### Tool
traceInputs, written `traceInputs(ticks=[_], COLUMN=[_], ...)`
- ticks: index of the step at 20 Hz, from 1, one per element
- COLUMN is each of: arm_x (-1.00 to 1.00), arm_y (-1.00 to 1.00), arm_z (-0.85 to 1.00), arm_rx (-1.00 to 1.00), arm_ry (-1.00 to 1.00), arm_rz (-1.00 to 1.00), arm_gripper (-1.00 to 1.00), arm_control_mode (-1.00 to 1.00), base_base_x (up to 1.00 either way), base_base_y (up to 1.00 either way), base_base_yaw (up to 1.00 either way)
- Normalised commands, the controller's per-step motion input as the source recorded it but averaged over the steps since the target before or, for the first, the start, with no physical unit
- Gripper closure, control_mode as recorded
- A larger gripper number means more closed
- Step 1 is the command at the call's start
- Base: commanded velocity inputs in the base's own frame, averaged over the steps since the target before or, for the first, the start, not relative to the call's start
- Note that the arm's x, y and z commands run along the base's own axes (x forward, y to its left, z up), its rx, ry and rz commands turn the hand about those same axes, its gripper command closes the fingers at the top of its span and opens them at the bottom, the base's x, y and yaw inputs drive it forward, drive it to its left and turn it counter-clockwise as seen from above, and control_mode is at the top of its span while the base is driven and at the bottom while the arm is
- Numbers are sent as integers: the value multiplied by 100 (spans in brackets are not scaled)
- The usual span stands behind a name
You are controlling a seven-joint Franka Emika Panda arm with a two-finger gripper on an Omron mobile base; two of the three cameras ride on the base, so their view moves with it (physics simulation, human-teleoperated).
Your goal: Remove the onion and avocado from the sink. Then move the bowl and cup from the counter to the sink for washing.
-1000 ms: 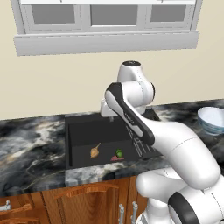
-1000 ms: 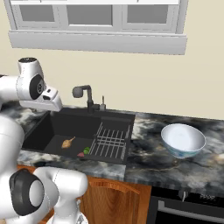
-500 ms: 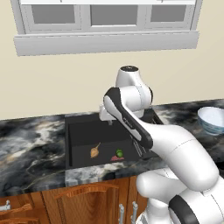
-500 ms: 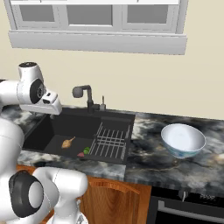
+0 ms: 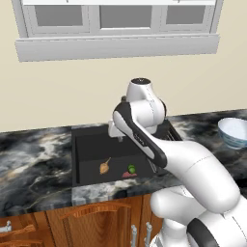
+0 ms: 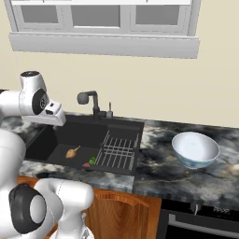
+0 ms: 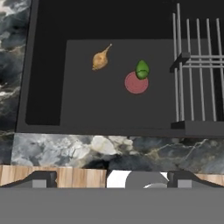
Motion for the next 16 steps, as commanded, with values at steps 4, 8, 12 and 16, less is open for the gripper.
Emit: traceInputs(ticks=[4,8,12,16], arm_x=[0,0,0,1], arm_y=[4,4,4,4], arm_z=[-15,-14,-14,-13], arm_rx=[0,0,0,0], arm_ry=[0,0,0,0], arm_rz=[0,0,0,0], arm_gripper=[-100,-100,-100,-100], arm_control_mode=[-100,-100,-100,-100], base_base_x=[0,0,0,0], base_base_y=[0,0,0,0], base_base_yaw=[0,0,0,0])
